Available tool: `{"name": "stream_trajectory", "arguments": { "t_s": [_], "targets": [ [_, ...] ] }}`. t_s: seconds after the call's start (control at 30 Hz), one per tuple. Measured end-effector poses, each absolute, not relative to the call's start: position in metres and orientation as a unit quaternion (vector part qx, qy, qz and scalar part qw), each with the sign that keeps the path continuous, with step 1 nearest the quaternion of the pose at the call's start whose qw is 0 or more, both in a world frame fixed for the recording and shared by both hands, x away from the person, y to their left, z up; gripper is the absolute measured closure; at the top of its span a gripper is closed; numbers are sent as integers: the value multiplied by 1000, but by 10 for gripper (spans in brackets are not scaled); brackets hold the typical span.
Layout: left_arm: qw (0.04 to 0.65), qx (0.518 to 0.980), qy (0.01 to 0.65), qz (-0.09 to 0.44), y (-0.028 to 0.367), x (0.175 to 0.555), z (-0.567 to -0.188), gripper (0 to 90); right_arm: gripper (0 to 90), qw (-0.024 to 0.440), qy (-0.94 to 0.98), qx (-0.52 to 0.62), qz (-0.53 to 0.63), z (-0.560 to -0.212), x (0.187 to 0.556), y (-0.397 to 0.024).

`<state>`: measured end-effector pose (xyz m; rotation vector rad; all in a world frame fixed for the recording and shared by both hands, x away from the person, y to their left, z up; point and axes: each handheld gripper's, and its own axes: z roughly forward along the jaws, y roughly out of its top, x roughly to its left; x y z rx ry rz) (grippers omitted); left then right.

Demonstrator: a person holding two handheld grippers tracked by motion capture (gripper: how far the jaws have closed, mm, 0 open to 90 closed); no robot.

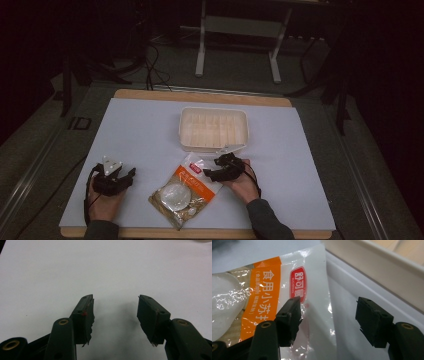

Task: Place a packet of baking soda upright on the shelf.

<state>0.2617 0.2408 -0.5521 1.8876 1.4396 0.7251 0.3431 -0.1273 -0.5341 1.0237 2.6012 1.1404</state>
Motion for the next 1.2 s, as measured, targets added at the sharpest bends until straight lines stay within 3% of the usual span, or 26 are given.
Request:
{"name": "stream_trajectory", "arguments": {
  "t_s": [0.27,0.47,0.93,1.2],
  "targets": [
    [323,721,548,277,241,262,-552,468,363,51,867,326,375,-539,341,-119],
    [321,722,546,278,240,262,-552,468,440,32,866,322,381,-540,339,-116],
    [319,723,545,280,239,262,-552,468,504,-17,864,293,410,-526,334,-119],
    [318,724,544,279,239,262,-552,467,517,-17,880,291,375,-534,334,-108]
  ]
}}
